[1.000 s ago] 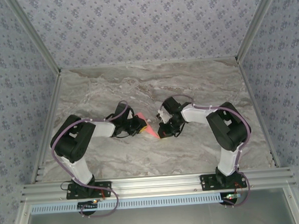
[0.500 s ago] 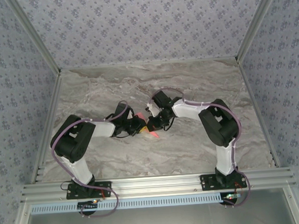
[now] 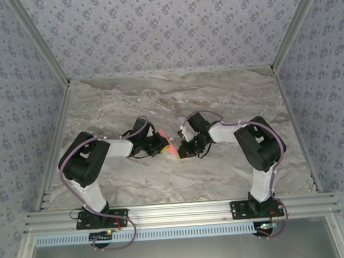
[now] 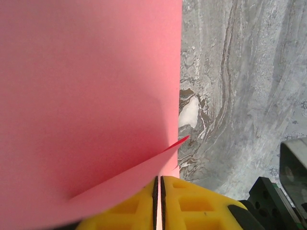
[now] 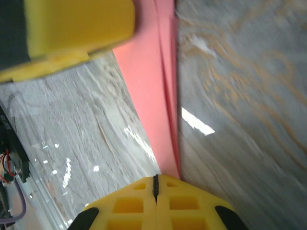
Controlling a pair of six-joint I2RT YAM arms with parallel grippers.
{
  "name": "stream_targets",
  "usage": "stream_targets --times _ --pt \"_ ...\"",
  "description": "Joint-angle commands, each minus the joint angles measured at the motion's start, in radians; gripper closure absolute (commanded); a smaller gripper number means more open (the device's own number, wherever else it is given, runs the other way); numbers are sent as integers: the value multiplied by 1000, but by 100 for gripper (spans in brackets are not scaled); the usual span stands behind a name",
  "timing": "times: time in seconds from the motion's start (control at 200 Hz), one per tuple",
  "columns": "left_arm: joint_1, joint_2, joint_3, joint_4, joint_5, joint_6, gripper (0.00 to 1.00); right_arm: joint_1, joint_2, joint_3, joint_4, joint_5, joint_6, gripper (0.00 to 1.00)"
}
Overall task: Fold a paper plane with a square sheet of paper (pick it up from the middle)
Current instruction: Fold the wing for the fifth time at the center of the table.
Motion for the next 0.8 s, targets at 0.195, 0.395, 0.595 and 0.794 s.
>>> stream_targets --times 0.195,0.395,0.595,0.794 --pt "12 41 1 -111 -61 36 87 -42 -122 -71 -40 33 54 100" --pt "12 33 17 -93 -38 53 87 12 -44 79 -10 97 75 100" --pt "10 16 33 -91 -25 74 87 59 62 177 18 108 96 100" --pt "12 -9 62 -71 0 119 86 57 103 169 -8 141 81 100"
